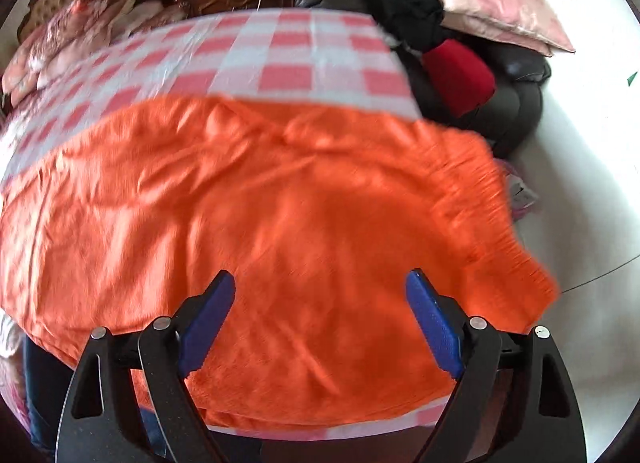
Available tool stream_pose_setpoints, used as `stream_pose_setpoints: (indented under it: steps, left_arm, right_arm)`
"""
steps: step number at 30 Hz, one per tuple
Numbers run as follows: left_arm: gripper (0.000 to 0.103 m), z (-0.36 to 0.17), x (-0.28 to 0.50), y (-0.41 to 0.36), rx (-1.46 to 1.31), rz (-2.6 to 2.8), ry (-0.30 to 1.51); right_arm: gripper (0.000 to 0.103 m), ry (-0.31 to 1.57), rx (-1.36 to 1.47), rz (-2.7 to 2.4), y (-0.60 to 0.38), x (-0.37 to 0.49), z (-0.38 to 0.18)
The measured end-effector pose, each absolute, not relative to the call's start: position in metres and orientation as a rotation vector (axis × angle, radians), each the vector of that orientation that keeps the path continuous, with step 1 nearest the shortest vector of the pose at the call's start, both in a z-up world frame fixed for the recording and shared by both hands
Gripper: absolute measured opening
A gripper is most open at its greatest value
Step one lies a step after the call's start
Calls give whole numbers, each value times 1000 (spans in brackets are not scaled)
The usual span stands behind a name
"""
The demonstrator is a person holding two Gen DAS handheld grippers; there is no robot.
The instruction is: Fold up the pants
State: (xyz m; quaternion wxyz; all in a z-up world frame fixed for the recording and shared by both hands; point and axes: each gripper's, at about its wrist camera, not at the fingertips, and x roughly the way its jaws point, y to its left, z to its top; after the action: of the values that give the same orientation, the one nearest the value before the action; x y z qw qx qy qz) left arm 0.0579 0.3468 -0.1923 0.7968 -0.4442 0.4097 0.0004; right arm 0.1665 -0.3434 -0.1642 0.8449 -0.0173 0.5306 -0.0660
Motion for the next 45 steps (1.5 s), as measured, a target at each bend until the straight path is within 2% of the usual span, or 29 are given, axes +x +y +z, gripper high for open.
stream_pose_setpoints:
  steps: [6,19,22,25,28,33,35,38,40,42,45]
  left_arm:
    - [17,-136,94,349,-707,-11,884]
    - [17,-167,124,402,-727,67,915]
    - [35,-168,120,411,-736,142,913]
    - [37,-151,97,411,-763,176,852]
    - [37,-120,85,357,-739,-21,793]
    - [37,-121,90,167,-574,-468,901]
    - [37,-131,93,110,-613,-630,967]
    - [37,-148,101,54,-710,-787,1054]
    - [39,-153,106,37,-682,-786,1078]
    - [39,-151,106,22,-545,-735,1079]
    - [39,-142,96,2,-239,-665,1016]
  right_arm:
    - [86,1108,3,-126,-323,170,-175]
    - [86,1132,-12,-36,-292,164,-164]
    - [86,1154,-24,-31,-295,153,-162]
    - [86,1161,30,45,-294,135,-154]
    - [85,1166,49,108,-279,119,-150]
    - [73,1044,-218,94,-222,102,-147]
    - [66,1014,-256,101,-207,98,-150]
    - [55,996,-342,100,-192,97,-161]
    - [40,992,-333,131,-191,96,-164]
    - [28,998,-288,173,-194,95,-163]
    - [16,1009,-222,204,-202,99,-161]
